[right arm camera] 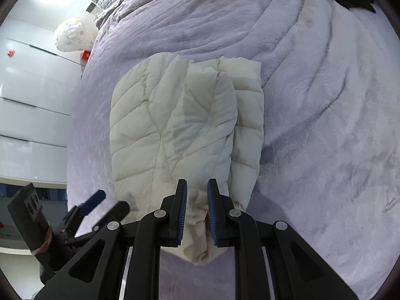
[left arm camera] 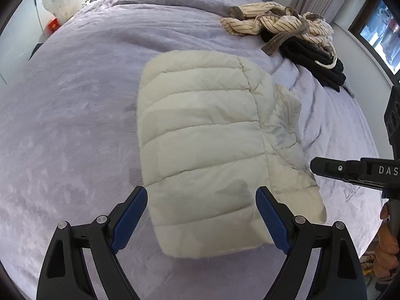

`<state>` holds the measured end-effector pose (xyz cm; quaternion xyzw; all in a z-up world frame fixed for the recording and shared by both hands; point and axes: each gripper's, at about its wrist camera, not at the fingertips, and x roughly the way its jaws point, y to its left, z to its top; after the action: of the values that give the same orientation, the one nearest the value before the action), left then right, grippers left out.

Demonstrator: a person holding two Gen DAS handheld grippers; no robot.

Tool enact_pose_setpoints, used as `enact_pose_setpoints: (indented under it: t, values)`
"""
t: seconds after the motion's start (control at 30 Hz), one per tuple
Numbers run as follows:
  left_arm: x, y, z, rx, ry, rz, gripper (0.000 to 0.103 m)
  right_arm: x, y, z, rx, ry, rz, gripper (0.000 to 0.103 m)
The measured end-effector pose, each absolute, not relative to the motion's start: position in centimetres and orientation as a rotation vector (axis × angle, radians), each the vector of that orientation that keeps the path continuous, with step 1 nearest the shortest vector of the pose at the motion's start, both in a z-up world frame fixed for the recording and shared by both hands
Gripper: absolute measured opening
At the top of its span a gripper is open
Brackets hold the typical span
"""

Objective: Fold large clothes
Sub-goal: 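Open both grippers and lift them away from the folded jacket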

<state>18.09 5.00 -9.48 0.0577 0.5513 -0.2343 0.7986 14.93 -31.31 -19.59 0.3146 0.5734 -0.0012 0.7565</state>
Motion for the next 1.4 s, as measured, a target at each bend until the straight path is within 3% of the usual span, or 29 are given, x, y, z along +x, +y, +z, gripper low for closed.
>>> enact_pose_setpoints:
  t: [0.23, 0.3, 0.33, 0.43, 0.53, 0.6, 0.7, 0.93, 1.0, 1.4]
  values:
    - [16.9, 6.5, -6.5, 0.143, 1.200, -0.438, 0.089, 13.3, -29.5, -17.0, 0.632, 1.279, -0.017, 0.021]
    - [16.5, 6.9, -5.6, 0.150, 1.202, -0.414, 0.089, 12.7, -29.0, -16.0, 0.614, 1.276, -0.032, 0.047]
    - [16.4, 7.1, -5.3, 0.147, 1.204, -0.406, 0.089, 12.5, -28.8, -15.7, 0.604, 1.273, -0.035, 0.053]
    - [15.7, 7.7, -4.2, 0.139, 1.206, -0.396, 0.089, 11.9, -27.8, -14.1, 0.546, 1.268, -0.050, 0.055]
    - [15.1, 8.4, -3.0, 0.132, 1.199, -0.402, 0.103, 11.2, -26.7, -12.8, 0.484, 1.279, -0.085, 0.058]
    - [14.5, 8.9, -2.2, 0.130, 1.194, -0.403, 0.103, 10.8, -26.0, -12.0, 0.421, 1.283, -0.110, 0.069]
    - [14.0, 9.6, -1.1, 0.144, 1.190, -0.379, 0.103, 9.8, -24.8, -10.6, 0.351, 1.270, -0.116, 0.078]
    - [12.4, 11.1, 1.8, 0.151, 1.125, -0.299, 0.103, 8.1, -23.7, -7.7, 0.288, 1.194, -0.168, 0.085]
    - [12.0, 11.4, 2.5, 0.145, 1.118, -0.298, 0.103, 7.7, -23.5, -6.8, 0.288, 1.160, -0.177, 0.102]
    - [10.5, 12.5, 6.1, 0.116, 1.094, -0.270, 0.103, 6.9, -23.2, -3.2, 0.346, 1.122, -0.201, 0.103]
